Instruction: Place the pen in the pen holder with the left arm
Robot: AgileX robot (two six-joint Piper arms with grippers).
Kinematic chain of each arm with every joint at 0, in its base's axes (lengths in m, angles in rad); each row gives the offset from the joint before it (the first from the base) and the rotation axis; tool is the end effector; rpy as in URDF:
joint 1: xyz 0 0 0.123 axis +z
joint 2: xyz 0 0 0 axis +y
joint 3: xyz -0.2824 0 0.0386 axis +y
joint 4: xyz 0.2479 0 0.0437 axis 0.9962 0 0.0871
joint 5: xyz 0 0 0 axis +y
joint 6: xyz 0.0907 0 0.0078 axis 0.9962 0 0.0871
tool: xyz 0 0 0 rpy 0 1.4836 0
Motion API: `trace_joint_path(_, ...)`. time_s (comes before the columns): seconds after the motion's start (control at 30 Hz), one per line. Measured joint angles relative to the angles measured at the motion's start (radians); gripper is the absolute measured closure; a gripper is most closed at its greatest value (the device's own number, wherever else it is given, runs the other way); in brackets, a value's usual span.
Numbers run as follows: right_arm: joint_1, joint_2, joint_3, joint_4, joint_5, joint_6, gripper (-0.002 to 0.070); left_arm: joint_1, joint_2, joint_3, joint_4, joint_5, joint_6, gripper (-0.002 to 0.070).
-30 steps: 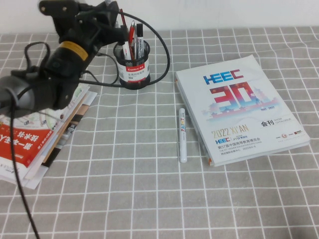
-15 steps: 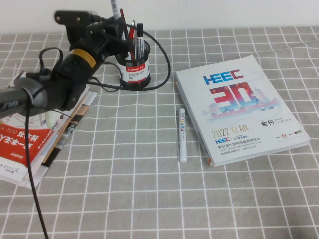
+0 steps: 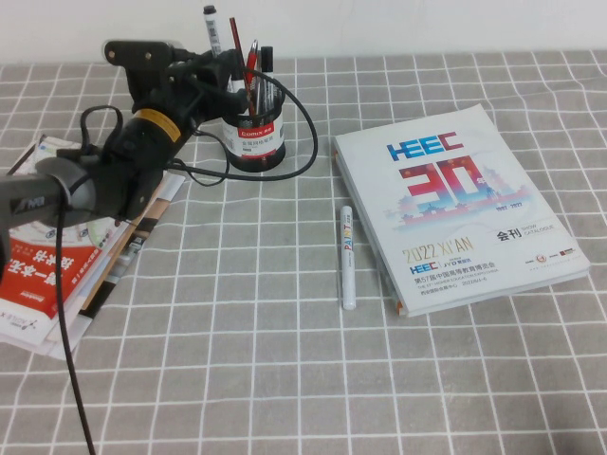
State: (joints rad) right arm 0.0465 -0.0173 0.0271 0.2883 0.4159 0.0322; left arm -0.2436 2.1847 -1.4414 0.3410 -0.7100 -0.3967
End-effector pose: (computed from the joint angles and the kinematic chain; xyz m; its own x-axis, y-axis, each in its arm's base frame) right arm 0.0505 0.0129 0.1691 -0.3487 0.2749 -0.8960 -0.0553 0.9483 0.3125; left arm 0.4757 -0.1387 0.1981 -0.0358 -0.1253 -0.9915 0.4461 0.8858 -0.1280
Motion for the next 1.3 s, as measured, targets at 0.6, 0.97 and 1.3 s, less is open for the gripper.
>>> trace_joint_path(0.6,0.000,0.000,0.000,0.000,0.000,0.000,0.0691,0.001,-0.005,-0.021,0.049,0.095,0.022,0.0428)
trace_joint_path(0.97,0.000,0.000,0.000,0.000,0.000,0.000,0.0692,0.004,-0.372,0.162,0.294,0.212,-0.145,0.0554)
trace_joint_path(1.3,0.000,0.000,0.000,0.000,0.000,0.000,0.0691,0.004,-0.947,0.518,0.491,0.383,-0.385,0.0673)
